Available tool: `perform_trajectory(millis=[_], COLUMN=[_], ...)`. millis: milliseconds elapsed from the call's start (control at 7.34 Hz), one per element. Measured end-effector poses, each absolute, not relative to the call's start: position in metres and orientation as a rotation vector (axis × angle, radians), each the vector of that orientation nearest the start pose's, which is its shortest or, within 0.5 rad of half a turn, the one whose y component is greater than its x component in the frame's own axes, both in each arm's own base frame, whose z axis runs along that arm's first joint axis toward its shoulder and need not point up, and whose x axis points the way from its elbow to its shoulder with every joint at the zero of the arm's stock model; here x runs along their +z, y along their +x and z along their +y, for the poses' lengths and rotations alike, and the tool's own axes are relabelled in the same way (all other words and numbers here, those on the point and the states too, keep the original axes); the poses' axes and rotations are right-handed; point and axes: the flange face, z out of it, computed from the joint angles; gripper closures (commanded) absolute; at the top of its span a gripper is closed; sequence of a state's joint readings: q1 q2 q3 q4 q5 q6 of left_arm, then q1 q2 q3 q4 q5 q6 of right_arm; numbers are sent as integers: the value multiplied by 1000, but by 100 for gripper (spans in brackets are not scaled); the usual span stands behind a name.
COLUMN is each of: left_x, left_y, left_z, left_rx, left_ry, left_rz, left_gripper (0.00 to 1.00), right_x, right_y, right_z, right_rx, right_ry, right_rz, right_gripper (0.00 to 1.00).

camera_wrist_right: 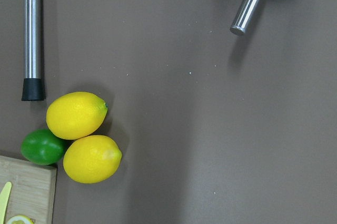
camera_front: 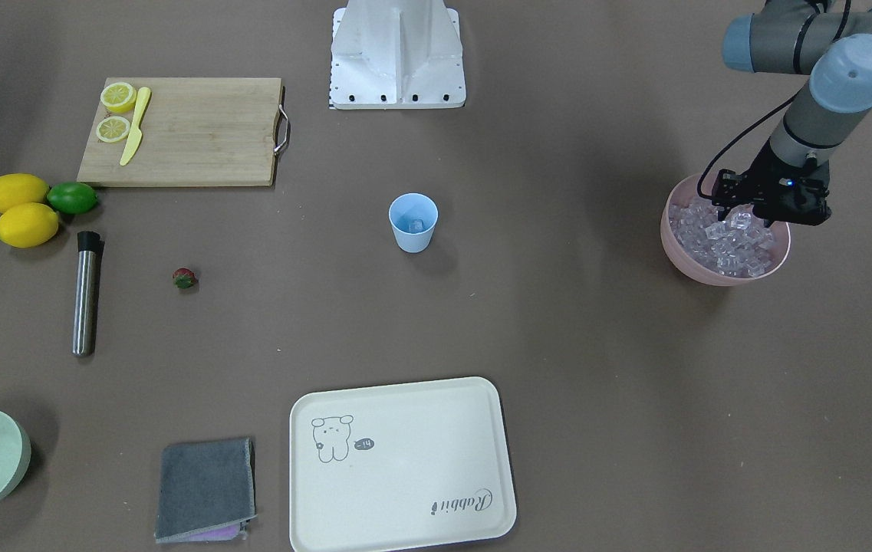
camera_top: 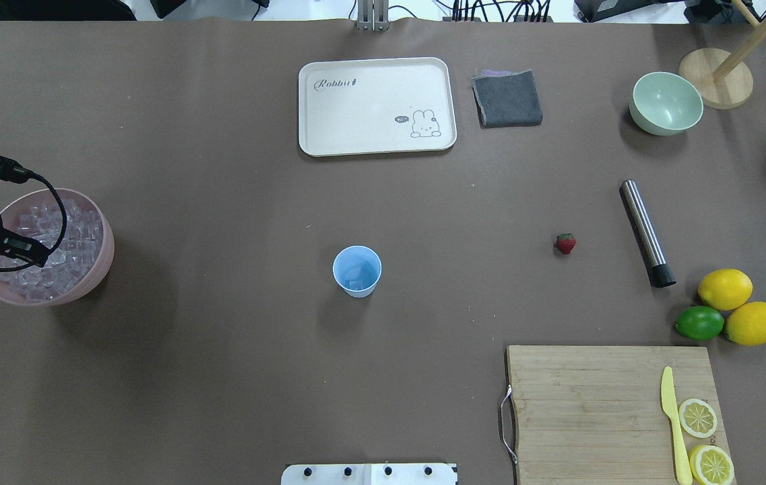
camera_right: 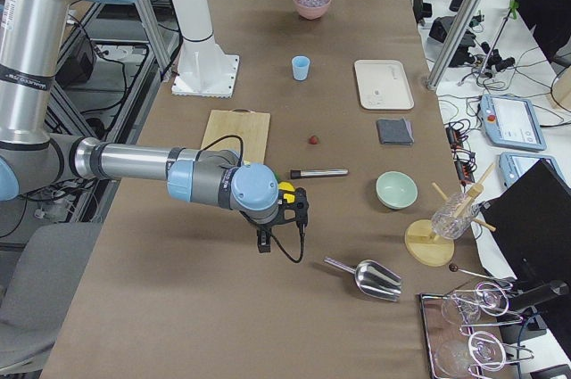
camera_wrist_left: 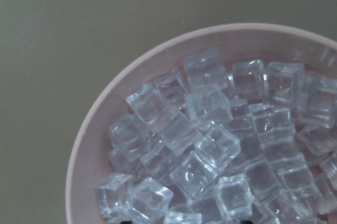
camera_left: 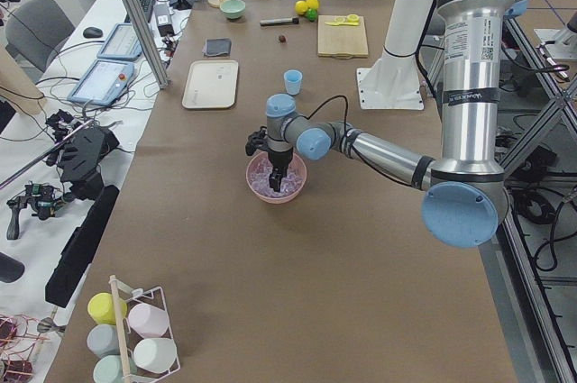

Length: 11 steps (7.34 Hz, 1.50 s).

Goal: Mash ice and strawberries in cup
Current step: 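Return the left gripper to the ice bowl and grasp another cube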

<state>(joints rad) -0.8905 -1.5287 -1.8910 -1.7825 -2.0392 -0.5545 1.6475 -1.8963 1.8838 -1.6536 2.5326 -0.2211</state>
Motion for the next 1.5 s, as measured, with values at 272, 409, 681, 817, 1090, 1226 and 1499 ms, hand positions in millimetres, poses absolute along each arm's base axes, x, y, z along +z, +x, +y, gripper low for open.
perform_trajectory(millis=[272,409,681,817,1090,1226,1499], left_x=[512,514,516,516,514,511,493], left_y=[241,242,242,243,242,242,238], left_z=[-434,-433,-433,-433,-432,-432,-430], left_rx=[230,230,230,230,230,231,231], left_ry=[118,115,112,111,113,117,121], left_rz=[653,652,649,649,650,654,657], left_gripper=[42,44,74,100,100,100,100], right_x=[636,637,637,637,638,639,641], right_y=[78,78,78,78,78,78,78], right_z=[-344,-344,-343,-343,-341,-340,-339], right_rx=[-87,-87,-86,-85,-84,-83,-81], right_ry=[55,55,53,52,50,49,45], right_rz=[-964,-964,-964,-964,-964,-965,-965], right_gripper=[0,0,0,0,0,0,0])
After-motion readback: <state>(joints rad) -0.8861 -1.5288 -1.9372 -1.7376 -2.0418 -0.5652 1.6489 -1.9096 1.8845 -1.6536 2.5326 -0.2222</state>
